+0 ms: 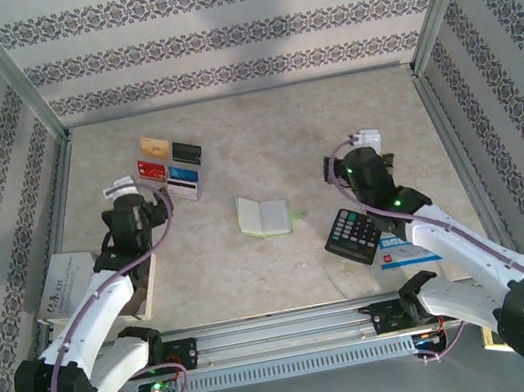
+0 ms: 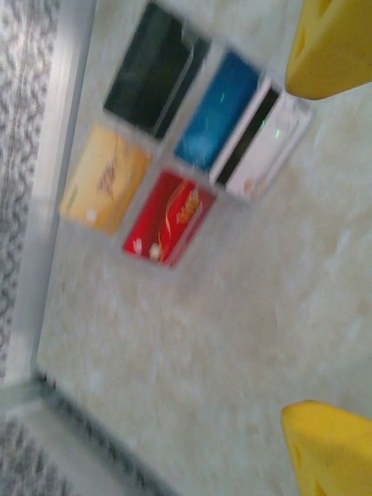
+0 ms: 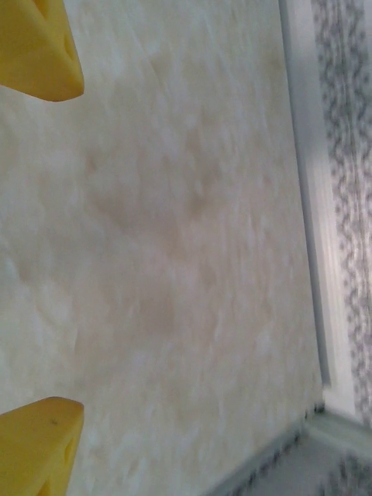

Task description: Take the credit cards out of the card holder

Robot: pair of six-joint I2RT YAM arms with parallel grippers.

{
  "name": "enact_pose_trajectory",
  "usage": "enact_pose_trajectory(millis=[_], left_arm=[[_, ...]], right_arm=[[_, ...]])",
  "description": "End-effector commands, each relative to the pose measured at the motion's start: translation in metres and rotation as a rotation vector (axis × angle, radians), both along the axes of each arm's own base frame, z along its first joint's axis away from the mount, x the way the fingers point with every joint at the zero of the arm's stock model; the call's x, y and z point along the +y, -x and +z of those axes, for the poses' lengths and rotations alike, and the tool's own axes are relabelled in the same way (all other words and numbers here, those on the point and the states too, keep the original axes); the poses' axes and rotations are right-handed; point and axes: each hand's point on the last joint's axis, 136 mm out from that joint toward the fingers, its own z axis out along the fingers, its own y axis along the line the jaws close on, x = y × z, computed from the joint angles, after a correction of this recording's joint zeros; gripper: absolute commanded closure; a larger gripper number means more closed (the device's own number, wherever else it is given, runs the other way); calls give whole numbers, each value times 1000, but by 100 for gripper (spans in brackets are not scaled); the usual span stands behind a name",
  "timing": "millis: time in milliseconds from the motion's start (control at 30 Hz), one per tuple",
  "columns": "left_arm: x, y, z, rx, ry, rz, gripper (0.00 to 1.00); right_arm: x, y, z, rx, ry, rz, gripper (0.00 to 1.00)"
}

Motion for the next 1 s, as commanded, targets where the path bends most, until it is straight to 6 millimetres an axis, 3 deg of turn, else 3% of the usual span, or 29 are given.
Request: enact_pose_trajectory(millis=[0,167,333,500,733,967], left_arm=[[41,9,22,-165,-109,206,0],[56,14,0,-186,-166,248,0],[55,-2,-33,-147,-135,171,0],[39,-23,-47,-154,-122,32,0],[21,-49,-54,-166,-108,-120,0],[23,-57,-72,-138,-91,-122,0]], right_arm=[[-38,4,2,-97,88,-127,2],[-74,6,-21,-115,116,-230,2],[-85,-8,-34,-128,166,-198,2],[-82,-15,-60,-92,191,-121,2],[-74,-38,-63,-152,104,0,2],[-70,-67,-72,-168,53,65,2]])
